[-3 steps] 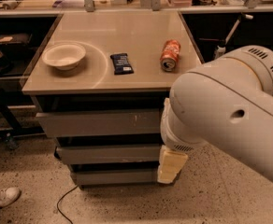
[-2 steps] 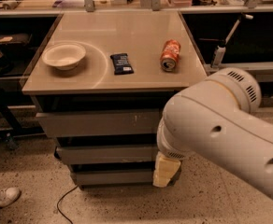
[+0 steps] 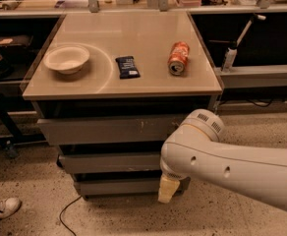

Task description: Open middle drawer

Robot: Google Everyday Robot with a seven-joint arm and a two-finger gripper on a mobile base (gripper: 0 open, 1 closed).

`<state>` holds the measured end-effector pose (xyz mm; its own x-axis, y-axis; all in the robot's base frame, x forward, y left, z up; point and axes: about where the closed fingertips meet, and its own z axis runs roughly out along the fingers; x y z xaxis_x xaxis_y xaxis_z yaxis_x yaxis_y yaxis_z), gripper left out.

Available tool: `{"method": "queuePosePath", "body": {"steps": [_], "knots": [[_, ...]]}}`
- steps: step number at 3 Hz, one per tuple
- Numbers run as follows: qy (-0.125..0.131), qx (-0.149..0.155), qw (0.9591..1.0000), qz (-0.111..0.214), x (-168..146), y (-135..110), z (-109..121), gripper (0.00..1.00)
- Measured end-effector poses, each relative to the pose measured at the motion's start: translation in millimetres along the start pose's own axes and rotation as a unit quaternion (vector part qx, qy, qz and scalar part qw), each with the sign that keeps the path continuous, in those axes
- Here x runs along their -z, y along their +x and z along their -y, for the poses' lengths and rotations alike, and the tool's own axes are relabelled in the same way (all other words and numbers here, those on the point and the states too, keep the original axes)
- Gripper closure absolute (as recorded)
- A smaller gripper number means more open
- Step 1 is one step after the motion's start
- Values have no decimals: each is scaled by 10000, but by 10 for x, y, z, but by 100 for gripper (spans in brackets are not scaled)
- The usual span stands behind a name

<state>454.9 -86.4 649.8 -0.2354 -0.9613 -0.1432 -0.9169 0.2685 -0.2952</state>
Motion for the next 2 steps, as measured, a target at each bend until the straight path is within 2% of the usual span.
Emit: {"method": "queuePosePath", "body": {"steps": [1, 2], "knots": [[-206, -121, 9997, -100, -518, 19, -14, 0], [-206, -121, 9997, -98, -522, 19, -14, 0]]}}
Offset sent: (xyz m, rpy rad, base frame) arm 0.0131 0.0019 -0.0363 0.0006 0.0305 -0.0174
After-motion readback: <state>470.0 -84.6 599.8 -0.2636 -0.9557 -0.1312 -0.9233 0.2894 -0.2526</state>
